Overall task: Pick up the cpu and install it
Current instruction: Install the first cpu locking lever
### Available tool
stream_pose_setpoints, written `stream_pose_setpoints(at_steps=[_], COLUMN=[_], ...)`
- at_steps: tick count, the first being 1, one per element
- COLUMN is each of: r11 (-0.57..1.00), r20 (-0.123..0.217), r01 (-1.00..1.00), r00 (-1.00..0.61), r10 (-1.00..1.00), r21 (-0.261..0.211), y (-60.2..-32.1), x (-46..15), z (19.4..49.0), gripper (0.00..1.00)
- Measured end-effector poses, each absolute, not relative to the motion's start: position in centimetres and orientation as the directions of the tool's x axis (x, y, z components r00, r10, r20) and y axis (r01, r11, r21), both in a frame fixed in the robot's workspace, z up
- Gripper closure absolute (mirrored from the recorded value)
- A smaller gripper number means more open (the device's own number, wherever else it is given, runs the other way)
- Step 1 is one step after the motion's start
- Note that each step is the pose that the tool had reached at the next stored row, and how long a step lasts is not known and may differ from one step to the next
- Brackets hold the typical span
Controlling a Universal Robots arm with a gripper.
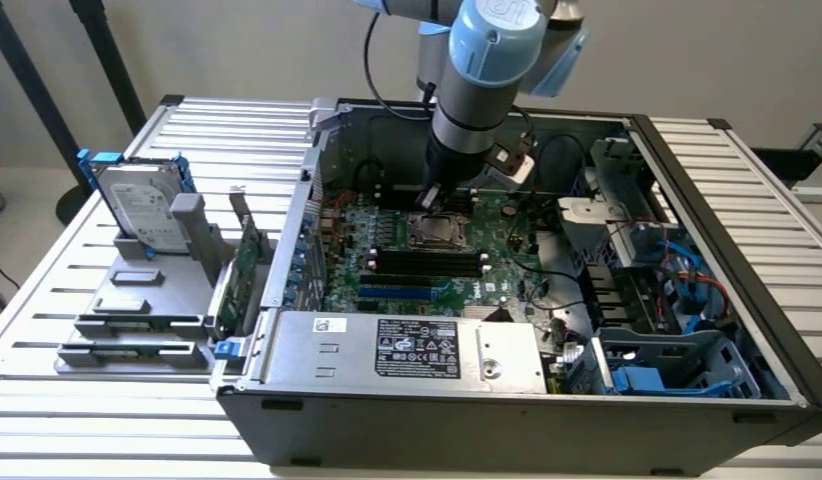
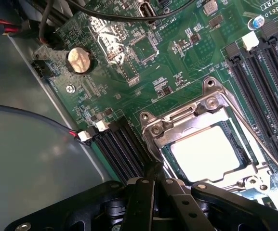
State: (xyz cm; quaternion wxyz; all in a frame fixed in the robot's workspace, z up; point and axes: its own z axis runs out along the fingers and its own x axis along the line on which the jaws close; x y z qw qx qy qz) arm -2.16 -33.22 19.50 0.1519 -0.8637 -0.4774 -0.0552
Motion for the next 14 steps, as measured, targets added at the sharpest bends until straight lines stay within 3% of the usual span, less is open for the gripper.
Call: stream_pose_setpoints(at_steps=[14], r11=[-0.498], r20=[0.238], r01=[0.841], r00=[0.538], r10=[0.808], r21=[-0.209], y=[-33.32], x=[-1.85], z=[19.35], gripper=[0.89])
